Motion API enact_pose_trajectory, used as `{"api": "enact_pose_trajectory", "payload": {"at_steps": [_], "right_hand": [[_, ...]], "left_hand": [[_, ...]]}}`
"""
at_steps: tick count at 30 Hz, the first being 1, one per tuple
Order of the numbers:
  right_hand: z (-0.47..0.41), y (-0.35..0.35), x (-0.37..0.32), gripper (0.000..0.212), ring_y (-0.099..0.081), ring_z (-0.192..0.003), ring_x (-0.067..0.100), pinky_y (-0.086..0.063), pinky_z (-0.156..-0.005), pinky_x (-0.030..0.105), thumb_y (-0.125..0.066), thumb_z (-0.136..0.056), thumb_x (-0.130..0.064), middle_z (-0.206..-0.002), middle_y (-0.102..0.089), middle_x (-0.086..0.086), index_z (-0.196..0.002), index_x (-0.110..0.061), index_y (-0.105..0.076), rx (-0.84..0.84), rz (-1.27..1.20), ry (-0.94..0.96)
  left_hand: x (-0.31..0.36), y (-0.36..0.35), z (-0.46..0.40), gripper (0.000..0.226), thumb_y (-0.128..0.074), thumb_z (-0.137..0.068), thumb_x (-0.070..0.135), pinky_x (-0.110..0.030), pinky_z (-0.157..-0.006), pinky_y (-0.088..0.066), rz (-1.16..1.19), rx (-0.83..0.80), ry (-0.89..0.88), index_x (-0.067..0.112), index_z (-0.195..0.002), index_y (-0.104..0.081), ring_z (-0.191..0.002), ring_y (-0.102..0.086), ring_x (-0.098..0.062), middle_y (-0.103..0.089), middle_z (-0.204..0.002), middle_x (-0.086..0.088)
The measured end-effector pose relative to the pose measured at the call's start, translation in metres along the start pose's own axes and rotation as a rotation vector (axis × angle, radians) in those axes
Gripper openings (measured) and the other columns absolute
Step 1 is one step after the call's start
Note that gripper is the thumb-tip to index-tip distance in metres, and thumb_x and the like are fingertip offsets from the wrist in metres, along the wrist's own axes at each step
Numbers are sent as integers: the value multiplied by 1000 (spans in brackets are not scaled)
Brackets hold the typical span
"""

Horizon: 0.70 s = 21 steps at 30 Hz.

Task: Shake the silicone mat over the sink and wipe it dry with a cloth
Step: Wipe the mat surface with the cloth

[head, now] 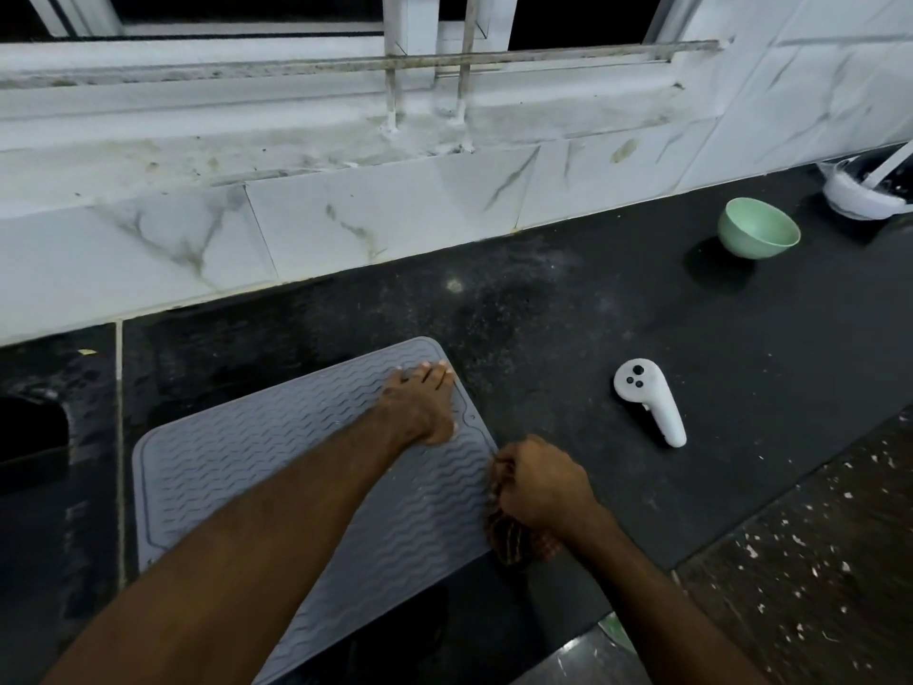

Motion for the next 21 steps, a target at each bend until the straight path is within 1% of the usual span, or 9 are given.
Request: {"api": "enact_pose_trajectory", "payload": {"at_steps": [2,4,6,7,9,11,13,18,21], "right_hand": [[10,-4,6,14,-63,-94,21,-56,-84,39,-60,-86,-28,-105,-62,1,-98,-23,-67,-36,32,-23],[12,-2,9,8,-62,-86,20,-53,-76,33,-59,-86,-28,-97,-65,0,-90,-24,-65,-63,59,-37],[8,6,8,12,-61,-79,18,-49,-70,30,-57,-90,-31,-90,-66,-1,-84,-24,-65,-32,46,-31],[4,11,5,16,-61,-78,18,-48,-68,30,-55,-92,-33,-88,-65,-1,-82,-24,-63,11,27,-12],[-5,19,-4,20,-63,-85,22,-49,-70,32,-53,-96,-36,-94,-62,2,-88,-21,-64,130,-1,35],[-9,18,-12,25,-62,-95,24,-49,-77,34,-53,-97,-38,-105,-60,4,-102,-18,-67,179,8,57],[-8,11,-12,28,-60,-100,24,-51,-82,36,-53,-96,-38,-112,-58,4,-111,-18,-66,158,15,48],[13,-4,7,21,-59,-104,25,-53,-87,36,-52,-93,-33,-113,-59,4,-102,-19,-66,113,16,4],[29,-16,21,24,-60,-107,24,-50,-87,32,-59,-90,-33,-116,-62,4,-108,-21,-67,54,40,-18]], "left_hand": [[4,4,1,88,-39,-96,54,-56,-118,6,-50,3,12,12,-157,9,-153,8,-26,12,-166,-6],[10,9,5,85,-39,-96,49,-59,-117,9,-93,10,38,9,-157,6,-153,5,-28,8,-166,-9],[18,11,9,84,-38,-96,46,-61,-117,10,-133,27,52,5,-157,2,-153,1,-30,3,-166,-12],[22,10,11,84,-38,-95,47,-61,-117,9,-149,36,53,4,-157,0,-153,-1,-31,0,-166,-14],[30,8,13,89,-39,-94,53,-59,-119,7,-128,40,39,2,-157,-2,-152,-3,-32,-3,-166,-16],[33,5,13,98,-40,-91,62,-55,-121,5,-36,16,30,2,-157,0,-152,-1,-31,-1,-165,-16],[33,5,12,103,-46,-89,64,-55,-121,4,-11,18,27,1,-157,1,-152,-1,-32,0,-165,-17],[38,5,12,114,-50,-86,71,-54,-121,5,-73,4,51,0,-156,5,-152,3,-34,5,-165,-20],[36,4,16,113,-49,-87,71,-56,-121,5,-76,7,41,1,-156,6,-152,5,-34,7,-165,-19]]}}
Point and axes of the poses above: each hand's wrist, its own z-axis away from the middle knuckle, its own y-axis out of the back of the hand, x = y × z, the point moved 6 cm from there along -z, towards the middle knuckle
